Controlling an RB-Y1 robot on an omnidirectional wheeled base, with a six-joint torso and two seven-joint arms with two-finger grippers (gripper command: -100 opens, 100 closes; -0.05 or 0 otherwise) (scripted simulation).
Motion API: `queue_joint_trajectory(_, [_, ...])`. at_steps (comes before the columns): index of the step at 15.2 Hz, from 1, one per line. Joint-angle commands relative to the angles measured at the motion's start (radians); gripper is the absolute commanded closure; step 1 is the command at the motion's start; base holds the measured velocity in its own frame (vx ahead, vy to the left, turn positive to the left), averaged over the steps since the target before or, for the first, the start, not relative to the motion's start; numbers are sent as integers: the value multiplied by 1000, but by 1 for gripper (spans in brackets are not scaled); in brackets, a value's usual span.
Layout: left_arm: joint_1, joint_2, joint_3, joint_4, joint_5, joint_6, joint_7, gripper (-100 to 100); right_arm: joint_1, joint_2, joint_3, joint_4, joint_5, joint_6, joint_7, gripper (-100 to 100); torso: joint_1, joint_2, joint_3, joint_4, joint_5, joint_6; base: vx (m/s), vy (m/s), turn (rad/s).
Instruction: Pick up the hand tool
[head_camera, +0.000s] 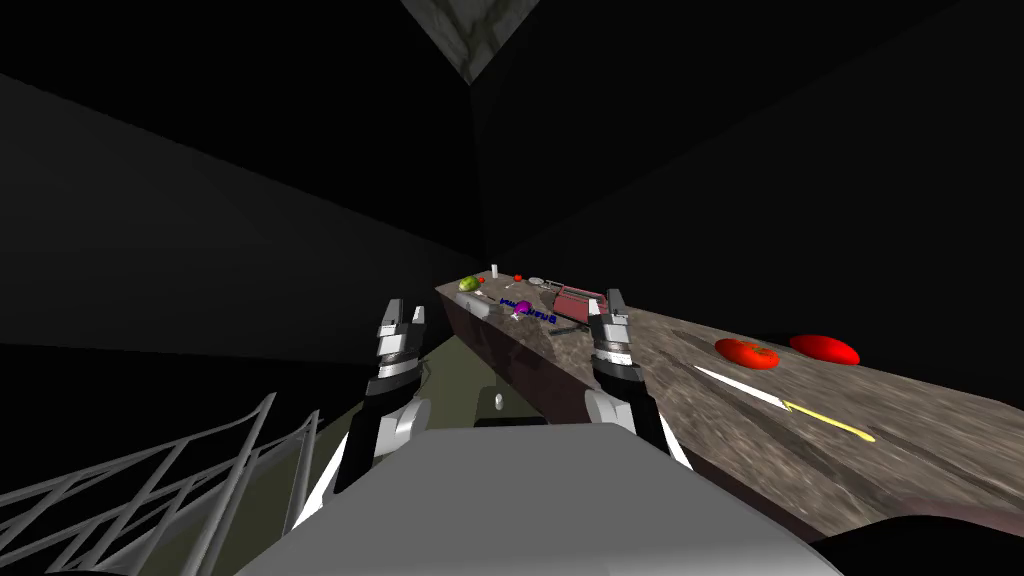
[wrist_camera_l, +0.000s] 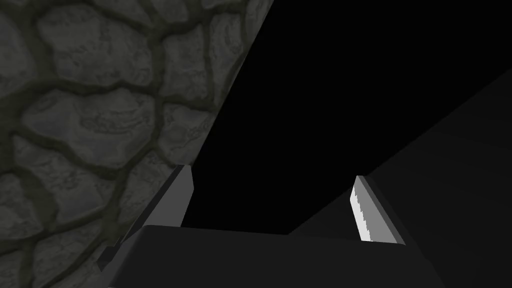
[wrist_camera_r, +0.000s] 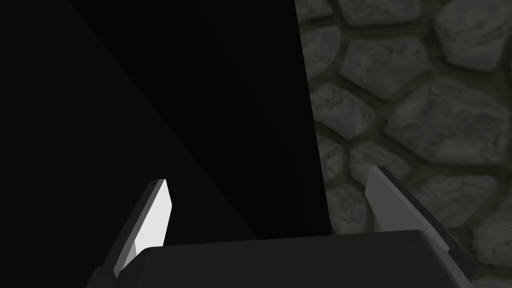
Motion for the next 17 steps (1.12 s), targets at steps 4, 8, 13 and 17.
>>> queue_joint_trajectory(4, [0,0,0,0,0,0,0,0,-19,-100,15,37,18,-27,6,-100,1,2,1,0,0,0,-31,19,1])
queue_joint_trajectory(8, [0,0,0,0,0,0,0,0,-39,-182,31,77,37,-57,12,-100,3,4,2,1,1,0,-62,47,8])
queue_joint_trajectory(13, [0,0,0,0,0,0,0,0,-66,-278,53,132,62,-95,22,-100,4,6,3,1,1,0,-77,51,22])
queue_joint_trajectory(17, [0,0,0,0,0,0,0,0,-99,-352,79,200,93,-141,35,-100,4,5,3,1,1,0,-65,56,31])
